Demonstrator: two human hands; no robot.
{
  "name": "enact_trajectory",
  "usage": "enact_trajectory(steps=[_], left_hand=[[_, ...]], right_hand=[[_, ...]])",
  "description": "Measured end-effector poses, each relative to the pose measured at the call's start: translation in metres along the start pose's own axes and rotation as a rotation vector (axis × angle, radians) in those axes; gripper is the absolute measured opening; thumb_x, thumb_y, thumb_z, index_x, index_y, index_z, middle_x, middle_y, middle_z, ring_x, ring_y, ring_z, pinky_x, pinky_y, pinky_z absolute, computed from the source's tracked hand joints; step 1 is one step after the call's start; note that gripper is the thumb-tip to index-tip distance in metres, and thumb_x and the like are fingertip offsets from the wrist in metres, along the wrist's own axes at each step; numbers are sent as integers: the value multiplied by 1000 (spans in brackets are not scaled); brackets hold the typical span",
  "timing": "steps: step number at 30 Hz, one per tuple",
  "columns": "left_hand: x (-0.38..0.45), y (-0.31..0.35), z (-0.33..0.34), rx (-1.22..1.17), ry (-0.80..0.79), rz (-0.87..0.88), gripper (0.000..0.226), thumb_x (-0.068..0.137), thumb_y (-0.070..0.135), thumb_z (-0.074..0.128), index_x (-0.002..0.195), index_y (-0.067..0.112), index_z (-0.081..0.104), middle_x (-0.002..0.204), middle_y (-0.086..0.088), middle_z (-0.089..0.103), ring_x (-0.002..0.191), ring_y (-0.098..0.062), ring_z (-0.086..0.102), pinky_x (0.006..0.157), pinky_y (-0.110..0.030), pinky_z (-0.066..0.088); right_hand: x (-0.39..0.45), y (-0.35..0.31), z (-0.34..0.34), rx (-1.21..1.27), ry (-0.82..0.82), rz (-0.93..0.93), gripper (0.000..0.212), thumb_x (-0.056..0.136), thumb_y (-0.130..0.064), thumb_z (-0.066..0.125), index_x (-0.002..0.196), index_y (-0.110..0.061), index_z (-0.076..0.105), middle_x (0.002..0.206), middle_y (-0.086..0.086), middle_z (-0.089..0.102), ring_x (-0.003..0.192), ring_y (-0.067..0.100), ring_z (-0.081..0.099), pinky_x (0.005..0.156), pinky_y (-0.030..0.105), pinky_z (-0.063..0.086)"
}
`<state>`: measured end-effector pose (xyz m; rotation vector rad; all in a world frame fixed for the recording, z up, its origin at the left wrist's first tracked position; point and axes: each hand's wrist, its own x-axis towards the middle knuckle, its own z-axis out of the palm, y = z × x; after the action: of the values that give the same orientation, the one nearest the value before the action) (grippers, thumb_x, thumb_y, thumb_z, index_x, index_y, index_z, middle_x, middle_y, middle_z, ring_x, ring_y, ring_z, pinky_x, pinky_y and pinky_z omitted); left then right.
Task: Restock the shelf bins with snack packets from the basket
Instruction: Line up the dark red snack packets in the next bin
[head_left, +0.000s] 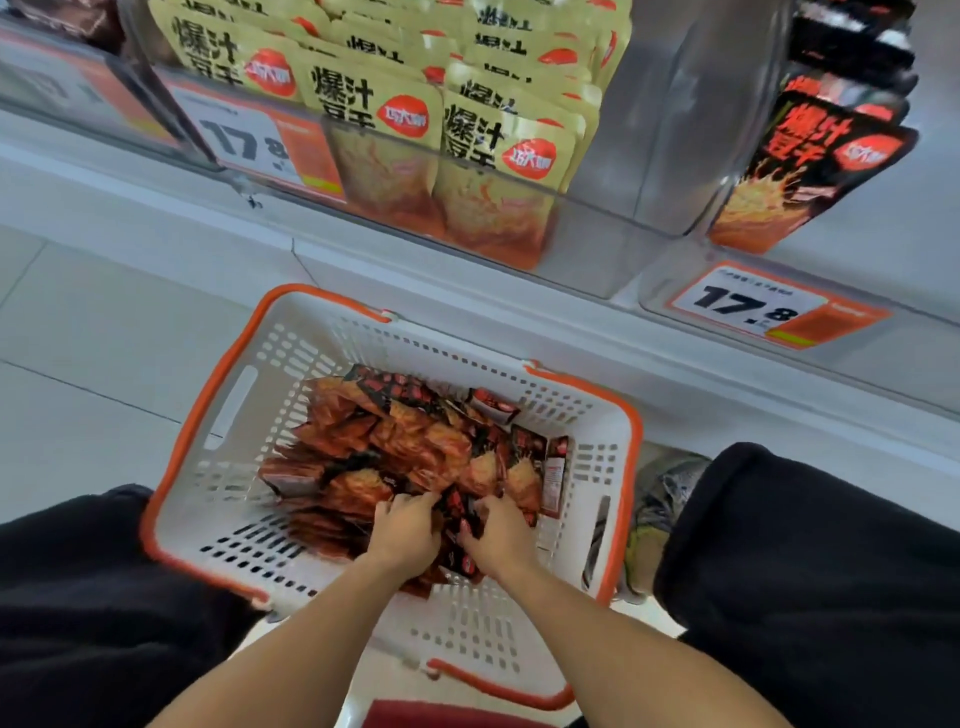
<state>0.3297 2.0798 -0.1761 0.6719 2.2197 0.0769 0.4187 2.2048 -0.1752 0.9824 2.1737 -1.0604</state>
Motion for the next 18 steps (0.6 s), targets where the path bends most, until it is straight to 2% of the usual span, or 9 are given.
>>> enact_trajectory(steps=[4,7,11,14,16,18], left_hand=[[-1,2,2,-20,-30,-10,32,94,25,52,126,24,54,118,7,63,124,-19,46,102,-35,28],[-2,0,-4,-166,-10,-51,33,93,23,55,127,23,53,115,9,65,120,-19,53,100,-35,30],[3,-5,-13,-384,57,-92,53,90,26,65,139,19,46,132,1,60,125,-20,54,106,-39,42],[0,8,-33,-637,77,43,72,87,32,72,148,19,36,136,1,55,127,-16,54,105,-35,46],[-6,25,-58,-785,89,150,64,85,27,77,139,20,44,121,4,63,112,-6,60,101,-31,49],[-14,42,-89,-855,142,255,33,86,19,77,113,12,61,94,5,70,83,3,65,81,-25,54]], right_hand=[[0,0,11,2,67,-12,19,90,-25,69,106,-17,61,112,-3,40,92,17,53,87,29,47],[3,-5,6,-3,113,-40,11,90,-21,68,94,-19,59,109,-3,42,98,16,49,87,24,43],[4,-25,-30,-26,106,-46,10,95,-19,61,104,-19,57,109,0,52,101,22,57,82,30,46],[-2,-42,-76,-40,72,-89,17,97,-20,62,114,-18,60,120,5,61,109,24,58,90,34,48],[-15,-56,-113,-71,69,-145,17,98,-21,61,115,-17,59,121,6,61,110,24,58,92,35,47],[-35,-70,-152,-121,70,-221,13,99,-22,60,111,-20,58,114,2,61,103,22,57,91,36,48]])
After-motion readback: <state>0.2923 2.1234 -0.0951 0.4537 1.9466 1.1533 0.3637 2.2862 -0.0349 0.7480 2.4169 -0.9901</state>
